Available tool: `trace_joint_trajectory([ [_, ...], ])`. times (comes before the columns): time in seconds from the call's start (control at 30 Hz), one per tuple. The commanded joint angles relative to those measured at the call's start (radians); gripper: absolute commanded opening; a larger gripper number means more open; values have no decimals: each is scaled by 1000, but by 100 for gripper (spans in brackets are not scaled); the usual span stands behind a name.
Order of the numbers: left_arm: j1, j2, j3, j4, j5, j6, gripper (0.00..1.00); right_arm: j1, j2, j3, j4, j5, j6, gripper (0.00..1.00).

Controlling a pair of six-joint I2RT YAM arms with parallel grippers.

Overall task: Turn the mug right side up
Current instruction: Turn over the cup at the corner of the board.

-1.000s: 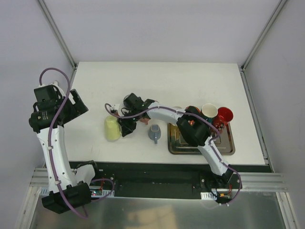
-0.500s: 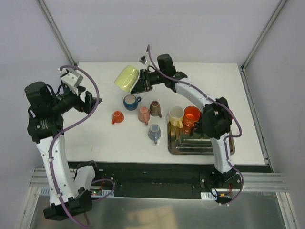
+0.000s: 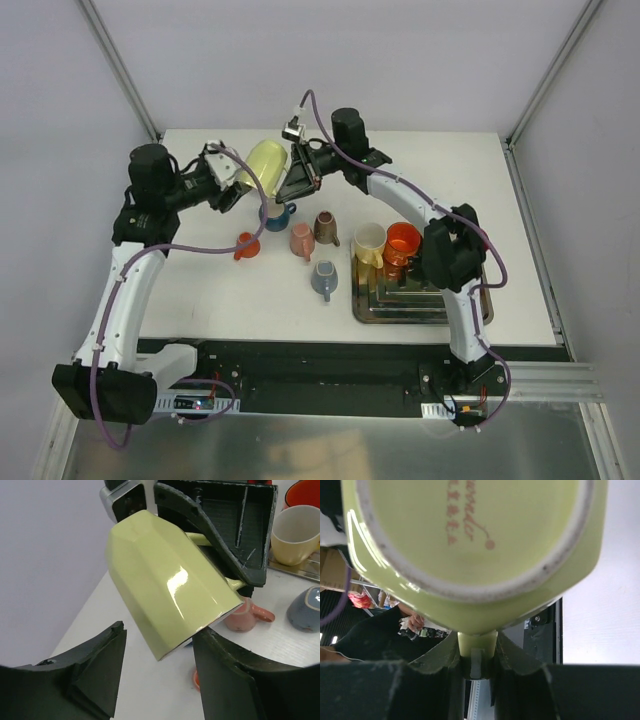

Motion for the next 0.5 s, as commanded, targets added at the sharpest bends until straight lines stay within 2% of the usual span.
trace_joint_trajectory([
  [0.0, -82, -14, -106, 286, -83, 166, 55, -20, -56, 56, 119, -103, 54, 0],
  [0.1, -120, -11, -181, 398, -99, 235, 49, -26, -47, 62, 120, -108, 67, 0],
  [0.27, -192, 6, -242, 475, -149, 303, 25, -28, -16, 70, 120, -106, 80, 0],
  [0.33, -206, 12, -233, 472, -167, 265, 17, -34, -21, 56, 116, -79, 72, 10],
  [0.43, -215, 6, -199, 413, -198, 215, 0, -47, -27, 22, 114, -49, 64, 38],
  [0.47, -217, 3, -186, 376, -210, 200, 0, -55, -32, 9, 116, -37, 73, 43],
])
